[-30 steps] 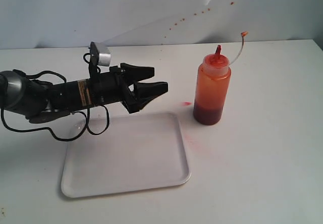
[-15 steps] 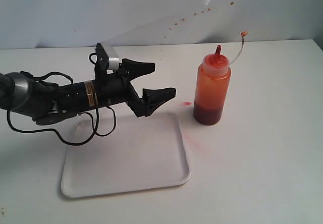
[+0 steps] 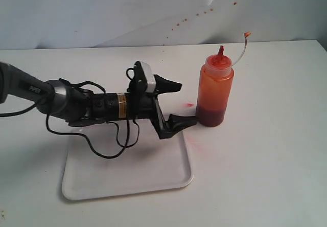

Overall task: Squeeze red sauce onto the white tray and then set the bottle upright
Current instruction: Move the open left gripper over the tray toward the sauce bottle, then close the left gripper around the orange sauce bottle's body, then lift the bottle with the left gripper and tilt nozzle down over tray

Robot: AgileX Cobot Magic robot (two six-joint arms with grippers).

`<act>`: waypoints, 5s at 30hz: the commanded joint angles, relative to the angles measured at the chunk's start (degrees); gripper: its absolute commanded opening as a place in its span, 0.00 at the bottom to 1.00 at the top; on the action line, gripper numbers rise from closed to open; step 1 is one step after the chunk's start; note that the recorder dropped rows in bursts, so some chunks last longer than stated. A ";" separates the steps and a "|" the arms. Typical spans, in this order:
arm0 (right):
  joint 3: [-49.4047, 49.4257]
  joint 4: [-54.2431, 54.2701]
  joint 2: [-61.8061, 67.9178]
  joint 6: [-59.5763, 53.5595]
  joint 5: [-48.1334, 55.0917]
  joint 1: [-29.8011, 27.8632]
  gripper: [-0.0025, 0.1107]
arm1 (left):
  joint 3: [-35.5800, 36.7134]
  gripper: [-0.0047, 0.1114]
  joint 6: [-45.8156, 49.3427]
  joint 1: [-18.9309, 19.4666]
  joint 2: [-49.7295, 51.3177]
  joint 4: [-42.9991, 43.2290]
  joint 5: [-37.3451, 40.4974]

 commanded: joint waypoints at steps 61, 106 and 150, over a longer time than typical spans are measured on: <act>0.17 0.11 -0.28 0.10 0.04 -0.47 0.02 | -22.55 0.04 -55.70 -1.32 -20.76 37.65 4.51; 0.17 0.11 -0.28 0.10 0.04 -0.47 0.02 | 40.02 0.04 -20.43 7.28 -77.38 37.65 72.38; -3.02 -8.70 1.99 32.32 -33.41 4.94 0.02 | 25.67 0.04 56.39 -16.48 -51.30 37.65 101.99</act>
